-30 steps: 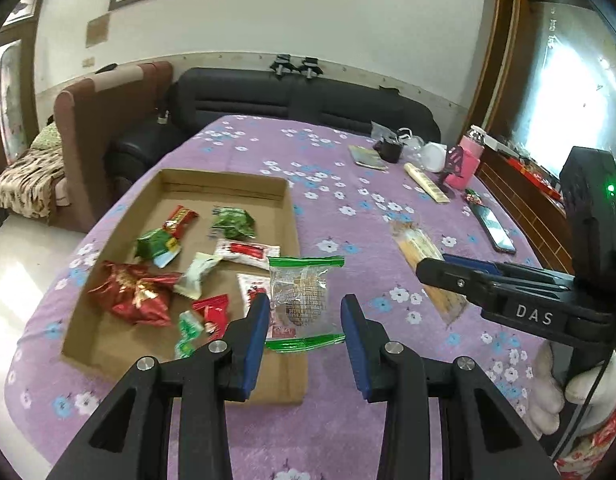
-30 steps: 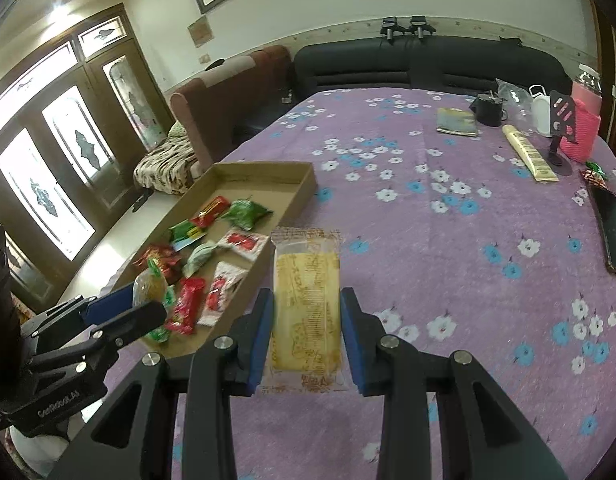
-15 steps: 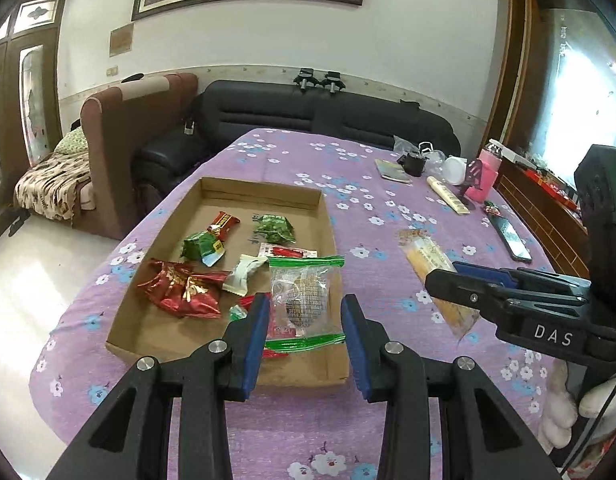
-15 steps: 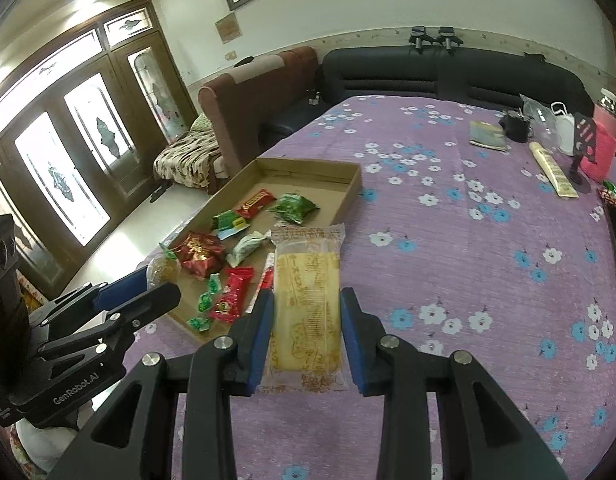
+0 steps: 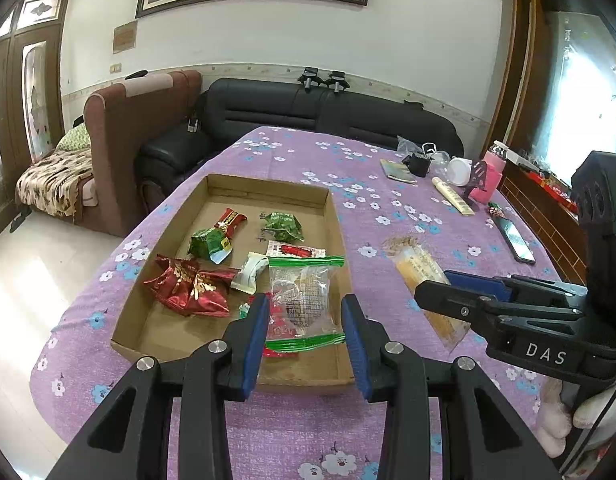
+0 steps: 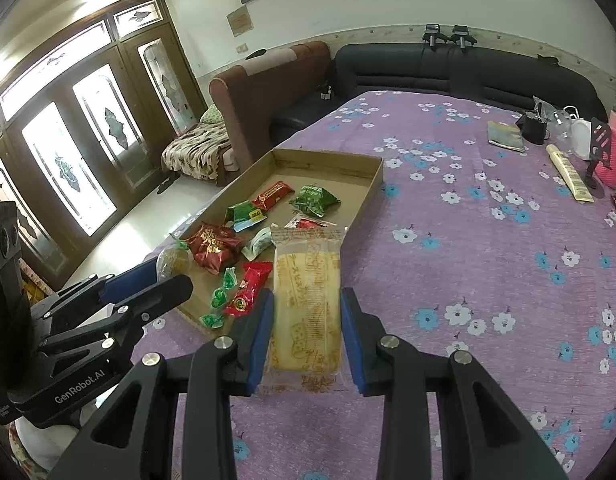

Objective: Organize snacks

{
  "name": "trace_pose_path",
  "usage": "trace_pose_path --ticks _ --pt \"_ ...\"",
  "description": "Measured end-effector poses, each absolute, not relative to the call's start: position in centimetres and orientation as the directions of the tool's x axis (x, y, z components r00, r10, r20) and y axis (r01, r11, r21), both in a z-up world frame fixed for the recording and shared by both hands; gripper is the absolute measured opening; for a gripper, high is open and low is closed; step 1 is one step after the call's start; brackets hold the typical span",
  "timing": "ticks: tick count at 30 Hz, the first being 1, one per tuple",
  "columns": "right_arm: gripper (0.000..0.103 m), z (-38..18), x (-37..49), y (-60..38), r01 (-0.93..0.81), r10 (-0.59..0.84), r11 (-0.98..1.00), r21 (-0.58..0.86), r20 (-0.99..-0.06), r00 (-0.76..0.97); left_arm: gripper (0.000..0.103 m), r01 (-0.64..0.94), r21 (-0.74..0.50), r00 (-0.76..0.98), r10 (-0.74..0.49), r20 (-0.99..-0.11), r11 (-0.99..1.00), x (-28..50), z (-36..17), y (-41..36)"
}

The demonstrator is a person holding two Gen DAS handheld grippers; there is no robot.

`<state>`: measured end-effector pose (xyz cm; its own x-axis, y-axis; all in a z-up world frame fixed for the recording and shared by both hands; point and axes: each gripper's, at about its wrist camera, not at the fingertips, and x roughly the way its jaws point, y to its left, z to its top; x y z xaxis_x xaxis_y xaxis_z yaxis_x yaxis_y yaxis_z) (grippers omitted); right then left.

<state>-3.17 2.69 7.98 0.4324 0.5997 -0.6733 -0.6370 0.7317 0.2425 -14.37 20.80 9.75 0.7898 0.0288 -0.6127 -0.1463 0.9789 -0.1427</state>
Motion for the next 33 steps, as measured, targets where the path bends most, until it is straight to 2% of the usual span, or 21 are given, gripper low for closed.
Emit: trace_pose_path --ticks 24,33 --pt "0.033 5.2 -2.6 3.5 -0.638 0.608 0.719 0.276 -0.694 0.385 0.039 -0.197 -0.216 0.769 0.014 -0.639 0.956 -14.7 7.5 24.6" --pt "0.033 3.7 -4.1 3.4 -0.647 0.653 0.679 0.347 -0.687 0.317 0.039 -0.195 -0.227 0.768 0.005 -0.64 0.954 -14.5 6.9 25.1"
